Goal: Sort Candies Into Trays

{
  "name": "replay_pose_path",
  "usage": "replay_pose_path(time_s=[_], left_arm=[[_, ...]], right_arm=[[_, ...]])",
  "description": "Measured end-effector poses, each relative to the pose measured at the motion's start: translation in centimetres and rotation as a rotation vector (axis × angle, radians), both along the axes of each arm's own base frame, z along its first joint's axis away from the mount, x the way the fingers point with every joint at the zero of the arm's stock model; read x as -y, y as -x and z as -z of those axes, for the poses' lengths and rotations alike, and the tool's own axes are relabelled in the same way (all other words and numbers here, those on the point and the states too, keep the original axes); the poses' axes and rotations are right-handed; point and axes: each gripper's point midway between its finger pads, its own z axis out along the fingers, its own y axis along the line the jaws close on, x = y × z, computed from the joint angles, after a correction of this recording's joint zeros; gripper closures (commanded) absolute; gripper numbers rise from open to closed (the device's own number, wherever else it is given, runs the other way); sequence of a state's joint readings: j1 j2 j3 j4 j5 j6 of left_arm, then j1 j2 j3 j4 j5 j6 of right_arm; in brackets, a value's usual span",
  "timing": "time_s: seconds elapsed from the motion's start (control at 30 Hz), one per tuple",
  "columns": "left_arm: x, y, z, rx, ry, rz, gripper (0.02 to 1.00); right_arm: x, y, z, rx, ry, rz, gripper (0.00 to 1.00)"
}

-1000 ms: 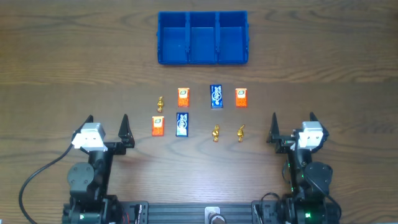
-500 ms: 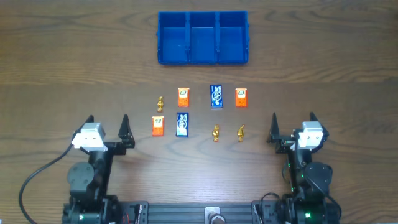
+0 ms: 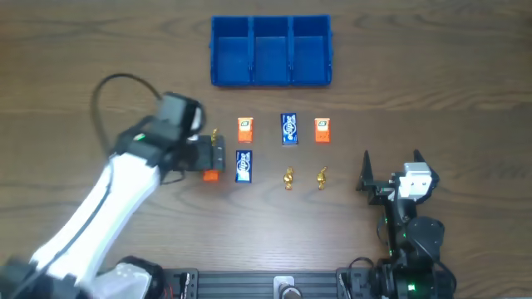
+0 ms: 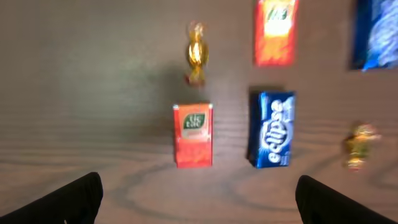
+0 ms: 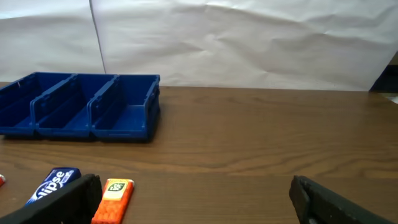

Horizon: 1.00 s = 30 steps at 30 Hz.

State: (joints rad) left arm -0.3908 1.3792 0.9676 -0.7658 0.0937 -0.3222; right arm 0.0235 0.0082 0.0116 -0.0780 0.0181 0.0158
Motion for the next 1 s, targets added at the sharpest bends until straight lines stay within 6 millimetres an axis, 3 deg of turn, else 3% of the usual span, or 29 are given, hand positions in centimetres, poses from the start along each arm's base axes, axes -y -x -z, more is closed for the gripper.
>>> replay_pose_path(time_s=[0.1,0.3,0.57,0.7,0.8,1.0], left_arm=[[1.1,0.2,4.0,-0.105,-0.055,-0.020,0.018],[1.2,0.0,7.9,-0.180,-0.111,-0.044,0.060],[0.5,-0.3,9.4,-0.202,-0.146,-0.060,0.163],[0.6,-0.6,10.0,-0.204,-0.145,-0.064,0.514],[0.7,-0.8,10.0,-0.200,-0.143,-0.064,0.695],[0.7,-1.0,9.5,-0.186,-0.137,-0.076,0.748]], right_arm=[[0.0,0.0,0.0,0.000,0.000,0.000,0.003],[0.0,0.0,0.0,0.000,0.000,0.000,0.003],[0.0,0.0,0.0,0.000,0.000,0.000,0.003],[0.0,0.0,0.0,0.000,0.000,0.000,0.003],[0.0,0.0,0.0,0.000,0.000,0.000,0.003],[0.0,0.0,0.0,0.000,0.000,0.000,0.003]])
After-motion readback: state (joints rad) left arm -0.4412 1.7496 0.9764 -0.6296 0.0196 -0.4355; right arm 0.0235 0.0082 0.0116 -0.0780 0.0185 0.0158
